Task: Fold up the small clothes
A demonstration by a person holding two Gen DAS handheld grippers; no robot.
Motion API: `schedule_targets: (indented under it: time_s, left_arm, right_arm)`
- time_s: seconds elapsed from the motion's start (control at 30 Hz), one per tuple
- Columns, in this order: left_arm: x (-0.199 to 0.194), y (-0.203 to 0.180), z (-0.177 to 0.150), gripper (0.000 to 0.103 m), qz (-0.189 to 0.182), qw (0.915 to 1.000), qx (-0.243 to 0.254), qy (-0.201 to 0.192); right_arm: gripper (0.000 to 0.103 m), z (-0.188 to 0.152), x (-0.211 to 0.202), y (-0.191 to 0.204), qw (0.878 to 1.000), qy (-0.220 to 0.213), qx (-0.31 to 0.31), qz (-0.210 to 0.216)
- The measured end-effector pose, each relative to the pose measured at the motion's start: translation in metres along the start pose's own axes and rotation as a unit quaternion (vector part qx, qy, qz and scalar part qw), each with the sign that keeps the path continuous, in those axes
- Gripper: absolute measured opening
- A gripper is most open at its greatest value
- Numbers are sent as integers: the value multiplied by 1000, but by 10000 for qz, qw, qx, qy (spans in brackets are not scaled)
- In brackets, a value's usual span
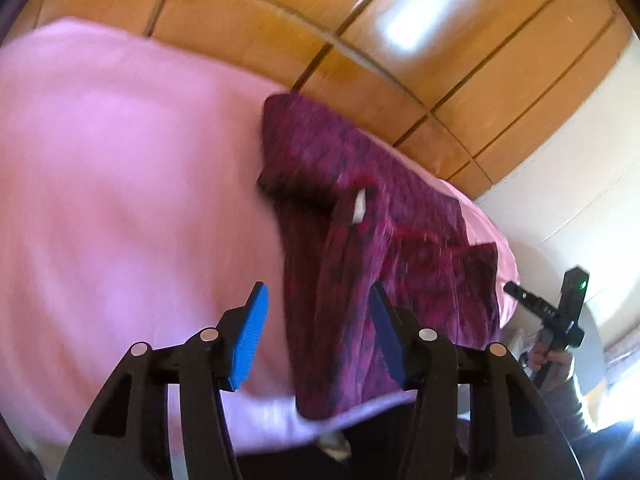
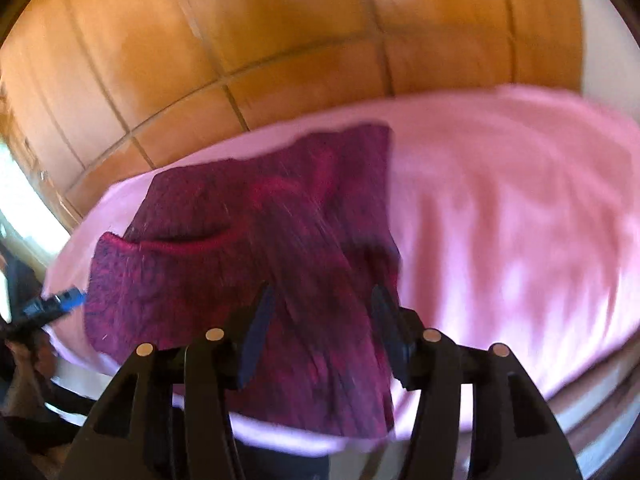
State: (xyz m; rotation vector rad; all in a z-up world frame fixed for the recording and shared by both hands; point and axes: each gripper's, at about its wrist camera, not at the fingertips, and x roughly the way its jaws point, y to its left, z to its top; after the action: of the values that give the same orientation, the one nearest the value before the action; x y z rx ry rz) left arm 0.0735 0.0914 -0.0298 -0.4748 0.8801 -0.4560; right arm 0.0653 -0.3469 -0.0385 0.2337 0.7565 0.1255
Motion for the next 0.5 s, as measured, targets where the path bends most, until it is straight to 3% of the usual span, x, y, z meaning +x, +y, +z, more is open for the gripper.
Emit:
schedule_targets:
  time_s: [0.1, 0.2, 0.23, 0.27, 0.33, 0.4, 0.5]
  left_arm:
    - [22, -9, 20, 51, 50, 9996, 276, -8]
    - [41, -13, 24, 48, -49, 9991, 428, 45]
    - [45, -16, 26, 38, -57, 9988, 487, 91]
    - [48, -18, 25, 13, -126, 9980, 607, 144]
    - [47, -23, 23, 13, 60, 9974, 713, 17]
    - [46, -15, 21, 12, 271, 9983, 517, -43]
    - [64, 2, 18, 12, 538, 9982, 214, 136]
  right_arm:
    - [47, 15, 22, 17, 9986, -118, -455, -250]
    - [22, 19, 47, 21, 9957, -15, -772, -508]
    - [19, 18, 52, 19, 9947, 48, -806, -642]
    - [18, 18, 51, 17, 9954, 28, -722, -629]
    - [17, 16, 37, 6, 9970, -123, -487, -584]
    - [17, 14, 26, -4, 9980, -273, -227, -532]
    - [17, 8, 45, -21, 9983, -87, 176, -544]
